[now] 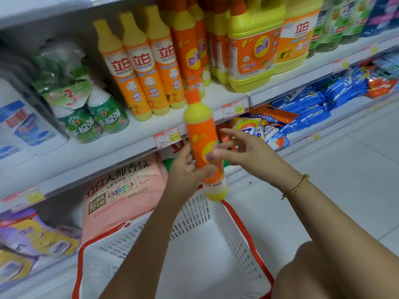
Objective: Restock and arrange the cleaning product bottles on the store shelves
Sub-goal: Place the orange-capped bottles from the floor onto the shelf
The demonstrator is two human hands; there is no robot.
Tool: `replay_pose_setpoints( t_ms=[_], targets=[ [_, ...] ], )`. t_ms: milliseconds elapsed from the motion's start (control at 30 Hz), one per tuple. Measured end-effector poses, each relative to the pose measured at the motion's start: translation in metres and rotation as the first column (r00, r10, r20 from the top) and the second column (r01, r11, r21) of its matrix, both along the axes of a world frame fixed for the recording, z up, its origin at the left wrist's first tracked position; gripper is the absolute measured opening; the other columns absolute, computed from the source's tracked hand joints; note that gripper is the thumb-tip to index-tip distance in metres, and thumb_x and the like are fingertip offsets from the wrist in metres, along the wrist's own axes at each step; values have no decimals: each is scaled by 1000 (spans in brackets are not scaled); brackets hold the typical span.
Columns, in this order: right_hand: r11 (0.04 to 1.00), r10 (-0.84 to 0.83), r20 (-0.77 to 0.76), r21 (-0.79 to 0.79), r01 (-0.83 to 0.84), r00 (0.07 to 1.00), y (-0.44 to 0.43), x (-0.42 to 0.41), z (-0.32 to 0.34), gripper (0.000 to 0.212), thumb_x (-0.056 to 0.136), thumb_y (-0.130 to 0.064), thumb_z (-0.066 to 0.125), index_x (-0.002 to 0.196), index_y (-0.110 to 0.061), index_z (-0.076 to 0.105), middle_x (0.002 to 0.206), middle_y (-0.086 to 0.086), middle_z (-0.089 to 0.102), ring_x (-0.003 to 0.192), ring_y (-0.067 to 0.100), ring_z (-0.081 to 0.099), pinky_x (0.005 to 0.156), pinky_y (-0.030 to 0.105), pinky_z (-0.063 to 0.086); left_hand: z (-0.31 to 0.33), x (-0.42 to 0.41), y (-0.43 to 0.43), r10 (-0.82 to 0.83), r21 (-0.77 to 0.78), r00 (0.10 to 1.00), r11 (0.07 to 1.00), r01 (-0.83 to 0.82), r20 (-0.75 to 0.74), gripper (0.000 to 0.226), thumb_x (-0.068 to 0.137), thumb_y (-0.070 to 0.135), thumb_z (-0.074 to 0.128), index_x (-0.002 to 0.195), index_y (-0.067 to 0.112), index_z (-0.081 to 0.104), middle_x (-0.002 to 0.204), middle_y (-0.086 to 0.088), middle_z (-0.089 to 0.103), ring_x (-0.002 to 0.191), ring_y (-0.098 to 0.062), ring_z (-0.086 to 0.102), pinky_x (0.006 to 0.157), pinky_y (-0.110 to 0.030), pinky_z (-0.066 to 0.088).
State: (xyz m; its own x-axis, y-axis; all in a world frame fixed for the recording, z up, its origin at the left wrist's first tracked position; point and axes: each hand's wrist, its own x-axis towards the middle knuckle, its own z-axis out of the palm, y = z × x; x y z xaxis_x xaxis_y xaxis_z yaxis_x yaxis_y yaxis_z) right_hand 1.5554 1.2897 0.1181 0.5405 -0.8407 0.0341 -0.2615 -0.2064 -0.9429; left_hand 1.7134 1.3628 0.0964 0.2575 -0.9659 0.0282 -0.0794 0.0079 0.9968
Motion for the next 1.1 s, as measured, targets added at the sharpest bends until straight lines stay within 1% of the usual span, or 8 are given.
replay_pose_setpoints(
  t_ms=[133,267,400,533,633,767,900,1100],
  targets=[
    [976,-92,-122,-207,65,988,-14,-11,-1,43,66,-40,83,98,-31,57,84,-19,63,78,-3,60,68,11,46,-24,-30,-21,-109,-65,989,991,116,102,77,69,5,70,130,45,47,113,20,68,107,-4,64,88,-27,52],
    [986,-123,-141,-127,105,982,-35,-47,-38,43,63,-34,86,98,-28,62,92,-7,71,85,8,66,78,26,54,-43,-50,-44,-196,17,920,979,203,339,57,68,26,79,114,51,58,114,14,67,105,-8,64,94,-42,52],
    [958,-288,-122,-25,287,950,-50,-74,-113,39,64,-23,87,93,-29,62,95,-1,71,88,15,66,79,27,53,-26,-12,-73,96,-118,612,993,-3,785,44,82,35,72,122,21,62,121,-1,59,108,-18,55,97,-36,44],
    [937,-344,-218,-24,348,913,-63,-82,-183,44,65,-13,85,103,-15,63,90,0,65,82,21,57,64,7,39,-2,51,-95,241,-235,286,970,-56,927,57,81,22,73,132,9,50,129,-16,47,122,-34,42,97,-44,38],
    [931,-345,-282,21,365,895,-67,-81,-225,49,65,-8,84,109,-10,63,91,2,65,84,20,57,60,11,34,-10,85,-108,159,-160,109,987,3,981,66,82,19,72,138,3,42,131,-23,46,122,-40,42,102,-48,35],
    [911,-354,-327,93,402,876,-68,-78,-258,53,65,-6,83,113,-11,61,93,1,63,88,21,56,62,19,33,-24,99,-115,220,-223,75,974,34,973,63,86,32,59,139,4,41,123,-22,53,114,-39,48,99,-47,32],
    [913,-332,-325,126,389,885,-61,-75,-269,54,67,-5,81,114,-16,58,96,1,62,87,19,54,61,6,34,-40,90,-118,391,-391,49,920,0,919,53,87,33,54,131,4,47,112,-17,56,105,-33,48,96,-39,28],
    [931,-241,-398,163,327,885,-63,-74,-249,53,70,-11,81,116,-13,54,104,5,63,96,26,58,74,27,40,-41,87,-121,429,-429,30,903,-18,903,50,88,35,54,128,5,50,111,-15,58,104,-32,51,96,-39,30]
  ],
)
